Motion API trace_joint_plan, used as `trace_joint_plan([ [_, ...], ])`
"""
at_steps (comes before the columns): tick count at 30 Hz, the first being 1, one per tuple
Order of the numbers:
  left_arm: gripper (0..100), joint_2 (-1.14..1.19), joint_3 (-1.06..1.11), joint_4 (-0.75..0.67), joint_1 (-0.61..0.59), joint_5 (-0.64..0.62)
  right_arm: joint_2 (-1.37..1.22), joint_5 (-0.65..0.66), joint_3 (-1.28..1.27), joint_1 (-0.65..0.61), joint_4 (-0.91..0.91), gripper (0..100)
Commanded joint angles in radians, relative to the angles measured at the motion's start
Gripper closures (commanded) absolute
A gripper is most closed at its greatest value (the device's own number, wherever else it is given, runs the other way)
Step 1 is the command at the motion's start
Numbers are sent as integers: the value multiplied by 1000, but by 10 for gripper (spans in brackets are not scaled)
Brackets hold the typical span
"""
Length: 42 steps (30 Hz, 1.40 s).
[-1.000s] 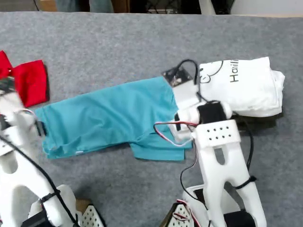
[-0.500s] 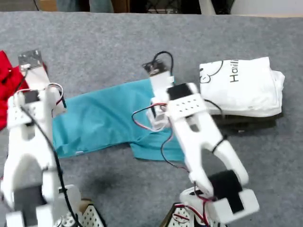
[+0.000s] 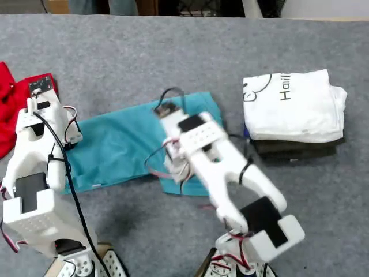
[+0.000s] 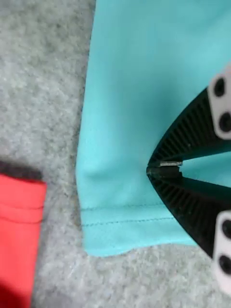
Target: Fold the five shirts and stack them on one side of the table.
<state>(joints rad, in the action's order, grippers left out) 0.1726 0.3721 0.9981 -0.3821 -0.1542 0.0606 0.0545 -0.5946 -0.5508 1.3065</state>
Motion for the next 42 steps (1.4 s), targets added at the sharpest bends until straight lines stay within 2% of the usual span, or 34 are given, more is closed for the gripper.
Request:
trace_joint_plan([
  [1, 971, -5, -47, -14, -13, -8, 119, 23, -84, -94, 20, 983],
  [3, 971, -5, -44, -14, -15, -8, 188, 74, -84, -83, 46, 983],
  [9, 971, -5, -41, -41, -15, -9, 231, 157, 128, 127, -29, 982],
  [15, 971, -3, 27, -152, -13, -9, 12, 175, 200, 127, -181, 983],
  [19, 971, -5, 65, -193, -15, -9, -104, 232, 196, 133, -167, 983],
  [23, 971, -5, 65, -187, -15, -9, -102, 242, 156, 98, -98, 983],
  [26, 971, -5, 71, -187, -18, -9, -44, 242, 74, 17, -21, 983],
  [31, 971, -5, 70, -186, -27, -43, 116, 241, -136, -160, -20, 983],
  [33, 971, -5, 71, -186, -31, -43, 188, 244, -162, -175, -15, 983],
  [36, 971, -5, 67, -186, -41, -44, 289, 264, -127, -81, -6, 983],
  [39, 971, -5, 67, -186, -38, -44, 329, 379, -30, 87, -31, 983],
  [42, 971, -9, 73, -186, -41, -44, 274, 439, 119, 245, -127, 983],
])
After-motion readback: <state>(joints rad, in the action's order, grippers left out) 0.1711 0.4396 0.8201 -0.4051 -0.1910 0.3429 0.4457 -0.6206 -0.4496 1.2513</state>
